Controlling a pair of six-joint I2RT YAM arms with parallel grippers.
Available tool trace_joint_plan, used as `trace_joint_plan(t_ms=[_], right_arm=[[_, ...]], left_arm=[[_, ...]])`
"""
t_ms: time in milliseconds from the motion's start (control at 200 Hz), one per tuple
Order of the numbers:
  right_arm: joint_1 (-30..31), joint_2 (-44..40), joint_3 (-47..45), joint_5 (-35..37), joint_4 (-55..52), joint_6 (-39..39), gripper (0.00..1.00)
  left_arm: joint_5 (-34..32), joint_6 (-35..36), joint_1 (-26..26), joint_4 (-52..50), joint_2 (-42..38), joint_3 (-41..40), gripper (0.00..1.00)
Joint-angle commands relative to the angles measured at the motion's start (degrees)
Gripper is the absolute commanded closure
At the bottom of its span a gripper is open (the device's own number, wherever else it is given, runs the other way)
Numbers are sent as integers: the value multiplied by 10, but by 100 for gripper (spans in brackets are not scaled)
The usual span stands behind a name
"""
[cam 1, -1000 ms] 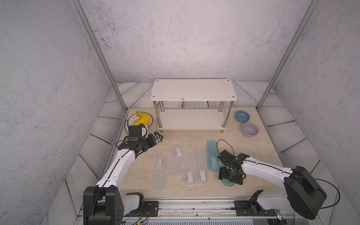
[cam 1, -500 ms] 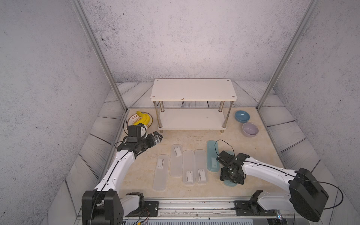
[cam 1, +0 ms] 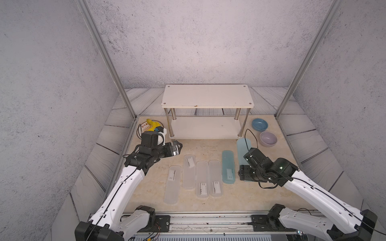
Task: Place the pencil cases on the shelf according to color
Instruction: Pick up the pencil case from the center of the board, then place the pencil case on the shelf.
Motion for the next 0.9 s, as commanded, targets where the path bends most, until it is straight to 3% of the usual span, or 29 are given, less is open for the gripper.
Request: trace_joint_plan(t_ms=[0, 400, 746, 896], right_arm=[[2, 1, 59, 7, -21, -67, 33], [-11, 95, 288, 101, -24, -198, 27], [-159, 249, 496, 25, 45, -288, 27], [-196, 296, 544, 10, 112, -310, 27]], left_arm=[[-11, 18, -20, 15, -20, 18, 1], [-16, 7, -37, 39, 4, 71, 1], [-21, 29, -36, 26, 110, 200, 1], [-54, 54, -36, 40, 132, 213, 1]])
